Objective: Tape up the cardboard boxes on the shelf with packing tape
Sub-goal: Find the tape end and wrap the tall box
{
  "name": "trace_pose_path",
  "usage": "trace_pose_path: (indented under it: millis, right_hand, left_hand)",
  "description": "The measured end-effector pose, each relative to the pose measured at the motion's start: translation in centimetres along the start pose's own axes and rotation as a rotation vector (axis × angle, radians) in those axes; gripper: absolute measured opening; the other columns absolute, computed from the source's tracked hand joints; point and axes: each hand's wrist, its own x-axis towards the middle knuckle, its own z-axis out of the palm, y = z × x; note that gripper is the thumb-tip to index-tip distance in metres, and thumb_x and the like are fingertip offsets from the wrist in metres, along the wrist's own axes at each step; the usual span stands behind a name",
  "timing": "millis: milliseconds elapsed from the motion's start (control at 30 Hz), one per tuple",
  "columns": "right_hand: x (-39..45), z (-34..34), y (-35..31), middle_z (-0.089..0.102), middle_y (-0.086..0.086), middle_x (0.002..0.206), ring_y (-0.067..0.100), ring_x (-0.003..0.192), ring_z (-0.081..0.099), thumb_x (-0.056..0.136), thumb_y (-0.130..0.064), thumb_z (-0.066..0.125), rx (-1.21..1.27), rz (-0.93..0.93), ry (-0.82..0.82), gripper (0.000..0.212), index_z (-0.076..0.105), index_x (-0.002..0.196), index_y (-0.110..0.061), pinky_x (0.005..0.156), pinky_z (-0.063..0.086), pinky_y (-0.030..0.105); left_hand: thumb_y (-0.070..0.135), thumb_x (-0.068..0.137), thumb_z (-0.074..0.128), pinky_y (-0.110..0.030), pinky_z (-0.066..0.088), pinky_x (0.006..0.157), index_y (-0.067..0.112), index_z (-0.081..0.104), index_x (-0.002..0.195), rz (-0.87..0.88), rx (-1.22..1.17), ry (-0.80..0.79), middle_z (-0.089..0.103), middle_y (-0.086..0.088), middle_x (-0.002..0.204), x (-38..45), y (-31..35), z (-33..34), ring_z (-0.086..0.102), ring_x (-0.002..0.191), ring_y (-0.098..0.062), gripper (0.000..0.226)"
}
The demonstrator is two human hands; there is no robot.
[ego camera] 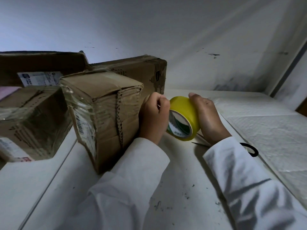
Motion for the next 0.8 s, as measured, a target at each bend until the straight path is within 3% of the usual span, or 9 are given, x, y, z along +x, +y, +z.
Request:
trace_pose_path:
  millis: [100,167,267,367,433,533,633,733,800]
  right_hand:
    - [0.5,-0.4,0.2,0.033,0.002,0.057,0.011,0.054,0.035,0.096,-0.028,0.050,-0.098,-0.110,-0.030,0.042,0.039,0.059,-0.012,0.052,0.029,0.023]
    - [0.5,-0.6,-0.2,0.041,0.002,0.062,0.011,0.054,0.038,0.097,-0.030,0.047,-0.149,-0.072,-0.075,0.046,0.044,0.063,0.000,0.054,0.031,0.023]
    - [0.1,-1.3,-1.3,0.065,0.009,0.067,0.017,0.054,0.060,0.098,-0.043,0.033,-0.026,0.255,-0.325,0.054,0.063,0.074,-0.006,0.052,0.047,0.019]
    - [-0.1,-2.2,-1.4,0.068,0.016,0.064,0.023,0.051,0.067,0.096,-0.051,0.029,0.187,0.429,-0.521,0.074,0.074,0.059,-0.006,0.046,0.054,0.025]
    - [-0.2,-2.1,-1.2,0.070,0.017,0.070,0.026,0.057,0.069,0.096,-0.051,0.031,0.227,0.460,-0.537,0.069,0.075,0.065,-0.008,0.053,0.057,0.033]
    - [0.0,-1.1,-0.7,0.070,0.019,0.094,0.029,0.080,0.069,0.097,-0.048,0.033,0.286,0.431,-0.446,0.054,0.069,0.098,-0.008,0.080,0.054,0.045]
    - [0.2,-0.2,0.3,0.066,0.017,0.115,0.028,0.109,0.062,0.098,-0.047,0.037,0.199,0.287,-0.367,0.044,0.063,0.113,-0.015,0.103,0.042,0.049]
    - [0.1,0.3,0.6,0.067,0.008,0.117,0.023,0.115,0.060,0.086,-0.069,0.037,0.157,0.194,-0.435,0.059,0.070,0.106,-0.023,0.106,0.039,0.045]
    - [-0.1,0.3,0.6,0.070,-0.004,0.109,0.012,0.111,0.061,0.076,-0.078,0.036,0.131,0.141,-0.470,0.064,0.072,0.097,-0.030,0.107,0.039,0.038]
  left_hand:
    - [0.029,0.100,0.031,-0.025,0.039,0.066,0.011,0.058,0.094,-0.055,0.006,-0.104,0.052,0.004,0.078,0.2,0.4,-0.1,0.050,0.079,-0.014,0.032]
    - [0.031,0.102,0.031,-0.027,0.036,0.063,0.006,0.058,0.088,-0.154,0.009,-0.193,0.050,-0.001,0.072,0.1,0.8,-0.2,0.049,0.072,-0.015,0.040]
    - [0.033,0.101,0.036,-0.027,0.035,0.059,0.014,0.060,0.080,-0.144,-0.060,-0.323,0.052,0.003,0.066,-0.2,1.1,-0.5,0.052,0.065,-0.008,0.037]
    - [0.030,0.090,0.040,-0.016,0.043,0.072,0.014,0.069,0.109,0.083,-0.112,-0.390,0.064,0.004,0.091,-0.5,1.4,-0.5,0.057,0.082,-0.006,0.039]
    - [0.024,0.089,0.043,-0.012,0.042,0.078,0.008,0.070,0.108,0.271,-0.052,-0.319,0.068,-0.002,0.099,-0.1,1.2,-0.5,0.059,0.090,-0.009,0.036]
    - [0.026,0.087,0.044,-0.021,0.045,0.081,0.009,0.072,0.100,0.422,0.051,-0.159,0.070,-0.001,0.099,0.2,0.6,-0.5,0.060,0.092,-0.013,0.036]
    - [0.028,0.085,0.051,-0.021,0.047,0.080,0.012,0.072,0.100,0.362,0.014,-0.123,0.067,0.004,0.097,0.0,0.6,-0.4,0.059,0.090,-0.008,0.029]
    - [0.031,0.081,0.058,-0.026,0.052,0.080,0.019,0.069,0.097,0.127,-0.124,-0.175,0.065,0.003,0.099,0.2,0.8,-0.4,0.061,0.091,-0.012,0.023]
    - [0.033,0.077,0.060,-0.025,0.052,0.081,0.023,0.068,0.093,0.091,-0.143,-0.143,0.062,0.005,0.100,0.3,0.6,-0.4,0.061,0.091,-0.013,0.020]
